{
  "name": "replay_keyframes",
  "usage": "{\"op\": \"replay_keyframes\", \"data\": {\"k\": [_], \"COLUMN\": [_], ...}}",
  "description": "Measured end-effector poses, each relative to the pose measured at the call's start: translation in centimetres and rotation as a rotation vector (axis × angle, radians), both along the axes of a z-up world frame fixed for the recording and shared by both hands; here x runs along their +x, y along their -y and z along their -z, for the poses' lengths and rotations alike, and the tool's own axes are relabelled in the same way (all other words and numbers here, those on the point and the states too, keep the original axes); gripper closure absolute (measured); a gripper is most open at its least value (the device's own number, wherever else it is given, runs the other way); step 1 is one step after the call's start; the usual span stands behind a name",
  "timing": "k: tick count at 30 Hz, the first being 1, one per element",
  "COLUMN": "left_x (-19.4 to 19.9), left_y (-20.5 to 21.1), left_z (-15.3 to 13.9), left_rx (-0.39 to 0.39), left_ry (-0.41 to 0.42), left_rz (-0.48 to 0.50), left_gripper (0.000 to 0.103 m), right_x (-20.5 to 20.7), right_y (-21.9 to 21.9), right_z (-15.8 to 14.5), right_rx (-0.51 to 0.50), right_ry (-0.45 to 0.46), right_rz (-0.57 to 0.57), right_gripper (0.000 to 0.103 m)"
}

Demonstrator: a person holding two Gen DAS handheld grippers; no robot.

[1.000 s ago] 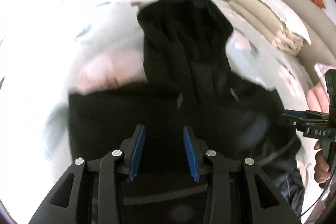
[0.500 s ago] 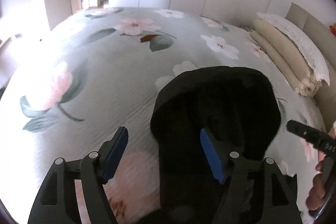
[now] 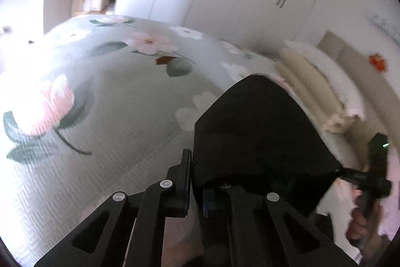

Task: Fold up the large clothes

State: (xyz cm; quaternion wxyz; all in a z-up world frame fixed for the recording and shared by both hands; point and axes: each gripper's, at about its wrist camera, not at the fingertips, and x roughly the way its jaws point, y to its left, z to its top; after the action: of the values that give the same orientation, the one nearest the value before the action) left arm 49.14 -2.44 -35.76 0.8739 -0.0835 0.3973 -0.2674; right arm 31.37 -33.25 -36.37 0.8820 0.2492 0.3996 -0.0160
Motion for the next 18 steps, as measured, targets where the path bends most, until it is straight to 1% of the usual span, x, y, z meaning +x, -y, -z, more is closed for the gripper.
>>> {"op": "replay_keyframes", "data": {"k": [1,2,4,5,6,7,8,9,10,11,12,13,14,15,16,17,18], "left_x": [0.4,1.3,3.7,4.3,4.5,4.5,4.4,4.3,3.9,3.5,3.2,2.9,2.5,2.0,1.5,1.1,0.6], "left_y": [0.0,0.3,0.8,0.9,0.5,0.3,0.2,0.1,-0.2,-0.3,-0.6,-1.1,-1.7,-2.4,-2.9,-3.3,-3.3], "left_z": [1.2,3.4,8.8,10.4,10.7,10.5,10.4,10.2,9.9,9.5,9.0,8.4,7.7,6.9,6.2,5.5,4.6], "left_rx": [0.023,0.055,0.11,0.105,0.066,0.045,0.036,0.037,0.046,0.058,0.089,0.122,0.15,0.161,0.163,0.174,0.199], "left_ry": [-0.039,-0.11,-0.309,-0.354,-0.345,-0.339,-0.339,-0.332,-0.318,-0.314,-0.306,-0.287,-0.26,-0.242,-0.234,-0.22,-0.188], "left_rz": [0.009,0.018,0.009,0.009,0.01,0.019,0.027,0.036,0.043,0.051,0.047,0.037,0.029,0.033,0.045,0.051,0.053], "left_gripper": [0.093,0.093,0.091,0.088,0.087,0.086,0.081,0.075,0.072,0.062,0.046,0.039,0.032,0.032,0.031,0.03,0.03], "right_x": [-0.2,-0.1,1.1,1.7,2.3,2.4,2.5,2.5,2.4,2.3,2.2,1.9,1.4,0.7,-0.1,-0.8,-1.5], "right_y": [0.1,0.2,0.5,0.8,1.3,1.7,2.2,2.4,2.4,2.4,2.2,2.0,1.9,1.8,1.9,1.9,1.9], "right_z": [0.7,1.9,5.3,7.1,8.8,9.7,10.0,9.9,9.8,9.5,9.2,8.9,8.3,7.6,6.8,6.2,5.3], "right_rx": [-0.003,-0.012,-0.009,0.0,0.031,0.071,0.11,0.117,0.118,0.108,0.078,0.043,0.007,-0.022,-0.021,-0.011,-0.001], "right_ry": [-0.013,-0.042,-0.15,-0.197,-0.231,-0.239,-0.228,-0.228,-0.229,-0.233,-0.24,-0.246,-0.254,-0.253,-0.237,-0.225,-0.211], "right_rz": [-0.008,-0.01,0.001,0.001,0.01,0.017,0.02,0.015,0.004,-0.013,-0.036,-0.046,-0.053,-0.059,-0.074,-0.085,-0.095], "right_gripper": [0.099,0.099,0.099,0.099,0.098,0.097,0.097,0.096,0.094,0.092,0.086,0.069,0.059,0.048,0.044,0.043,0.042]}}
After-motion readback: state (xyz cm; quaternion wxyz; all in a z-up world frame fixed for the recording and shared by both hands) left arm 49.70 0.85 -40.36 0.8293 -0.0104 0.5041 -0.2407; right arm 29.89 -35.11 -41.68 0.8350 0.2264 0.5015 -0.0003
